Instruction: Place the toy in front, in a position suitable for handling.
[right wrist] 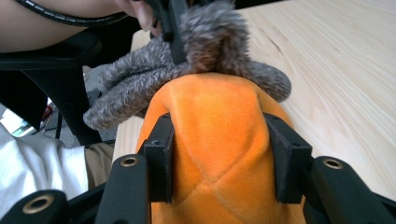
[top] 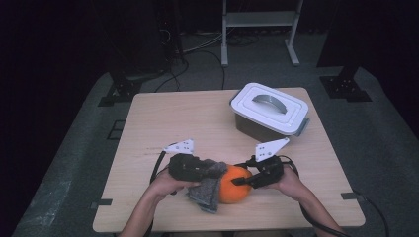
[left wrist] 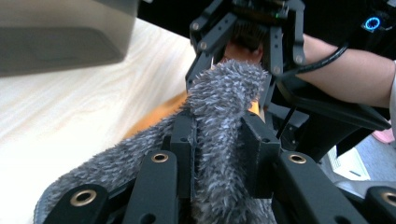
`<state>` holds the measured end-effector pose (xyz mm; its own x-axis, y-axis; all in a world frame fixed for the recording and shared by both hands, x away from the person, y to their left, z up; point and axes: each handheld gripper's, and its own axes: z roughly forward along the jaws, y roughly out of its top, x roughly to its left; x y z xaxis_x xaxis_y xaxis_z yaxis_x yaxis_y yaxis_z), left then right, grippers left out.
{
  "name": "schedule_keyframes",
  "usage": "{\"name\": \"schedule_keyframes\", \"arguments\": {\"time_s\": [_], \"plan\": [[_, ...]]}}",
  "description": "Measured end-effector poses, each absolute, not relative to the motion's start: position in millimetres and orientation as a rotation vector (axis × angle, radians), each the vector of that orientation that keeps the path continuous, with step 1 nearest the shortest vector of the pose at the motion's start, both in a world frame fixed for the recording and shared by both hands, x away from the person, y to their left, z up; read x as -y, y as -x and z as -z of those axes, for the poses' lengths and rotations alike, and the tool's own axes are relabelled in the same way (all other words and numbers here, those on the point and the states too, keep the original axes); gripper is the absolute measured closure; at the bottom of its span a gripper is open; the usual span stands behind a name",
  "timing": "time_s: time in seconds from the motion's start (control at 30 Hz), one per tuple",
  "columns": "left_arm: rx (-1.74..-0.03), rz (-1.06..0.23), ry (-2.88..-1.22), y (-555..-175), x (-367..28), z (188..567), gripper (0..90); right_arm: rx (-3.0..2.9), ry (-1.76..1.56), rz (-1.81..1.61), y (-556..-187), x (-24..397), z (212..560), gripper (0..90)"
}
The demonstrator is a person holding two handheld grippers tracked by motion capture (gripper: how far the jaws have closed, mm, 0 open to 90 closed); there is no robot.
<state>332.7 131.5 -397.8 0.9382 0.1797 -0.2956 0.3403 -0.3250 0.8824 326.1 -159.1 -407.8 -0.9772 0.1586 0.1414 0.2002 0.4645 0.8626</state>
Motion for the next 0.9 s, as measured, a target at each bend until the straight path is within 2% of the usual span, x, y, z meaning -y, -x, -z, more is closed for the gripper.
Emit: {"name": "schedule_keyframes", "arguments": {"time_s": [0.13, 0.3, 0.77, 0.83, 0.9], "plan": [[-0.382, 0.145, -1.890, -333, -139, 390, 69.2, 2.652, 0.239, 1.580, -331, 141, 403, 49.8], [-0.390, 0.134, -1.949, -333, -136, 398, 69.1, 2.714, 0.188, 1.495, -334, 136, 408, 47.8], [-0.344, 0.187, -2.002, -328, -112, 410, 69.0, 2.697, 0.277, 1.483, -326, 185, 432, 41.9], [-0.338, 0.189, -2.009, -324, -111, 411, 69.0, 2.709, 0.281, 1.471, -324, 185, 432, 39.4], [-0.336, 0.196, -2.012, -321, -110, 413, 69.0, 2.713, 0.312, 1.454, -321, 184, 430, 33.0]]}}
